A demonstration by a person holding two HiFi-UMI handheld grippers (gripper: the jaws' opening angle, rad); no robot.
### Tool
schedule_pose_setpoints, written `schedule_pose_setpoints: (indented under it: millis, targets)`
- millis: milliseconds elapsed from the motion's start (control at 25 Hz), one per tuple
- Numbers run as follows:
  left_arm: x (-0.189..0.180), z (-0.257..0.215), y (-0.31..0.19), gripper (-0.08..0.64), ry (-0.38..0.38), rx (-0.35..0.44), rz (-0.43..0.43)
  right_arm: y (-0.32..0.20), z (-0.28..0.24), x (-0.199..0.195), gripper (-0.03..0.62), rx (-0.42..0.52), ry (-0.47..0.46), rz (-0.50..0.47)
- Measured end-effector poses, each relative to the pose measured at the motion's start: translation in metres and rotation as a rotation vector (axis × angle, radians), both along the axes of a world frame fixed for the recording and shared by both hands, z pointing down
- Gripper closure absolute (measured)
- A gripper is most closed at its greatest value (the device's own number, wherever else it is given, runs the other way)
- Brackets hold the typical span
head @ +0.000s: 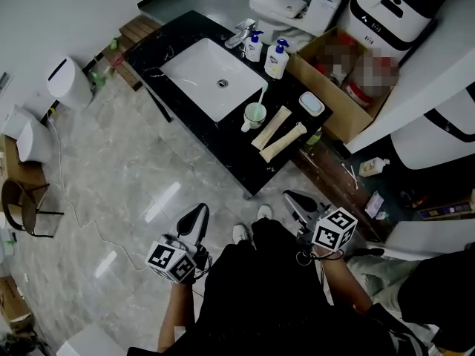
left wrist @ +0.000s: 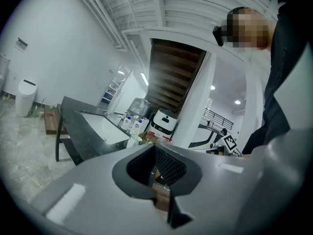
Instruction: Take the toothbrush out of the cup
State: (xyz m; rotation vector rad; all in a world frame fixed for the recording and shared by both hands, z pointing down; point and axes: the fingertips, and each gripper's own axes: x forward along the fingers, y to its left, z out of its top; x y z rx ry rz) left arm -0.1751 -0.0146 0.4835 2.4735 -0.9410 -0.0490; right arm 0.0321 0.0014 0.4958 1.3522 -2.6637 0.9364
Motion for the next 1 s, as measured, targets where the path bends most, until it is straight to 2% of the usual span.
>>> schedule_pose_setpoints:
  millis: [320,560,800,1000]
  targets:
    - [0.020,-0.001,-0.035,0.551,-0.020,-0.023,-0.039,-0.043,0.009,0.023,0.578,-0.004,-0.005,-0.026]
    - [0.041,-0.007,-0.071,0.552,-0.071,-0.006,-0.048,-0.087,0.009,0.040,0.578,0.001,-0.002,-0.092]
    - [0.064,-0.006,-0.107,0.552,-0.064,-0.003,-0.076,-0.135,0.018,0.057,0.578,-0.006,-0.011,-0.135]
    - [0.077,-0.005,-0.133,0.551,-0.100,-0.008,-0.113,-0.173,0.024,0.060,0.578,0.005,0.022,-0.213]
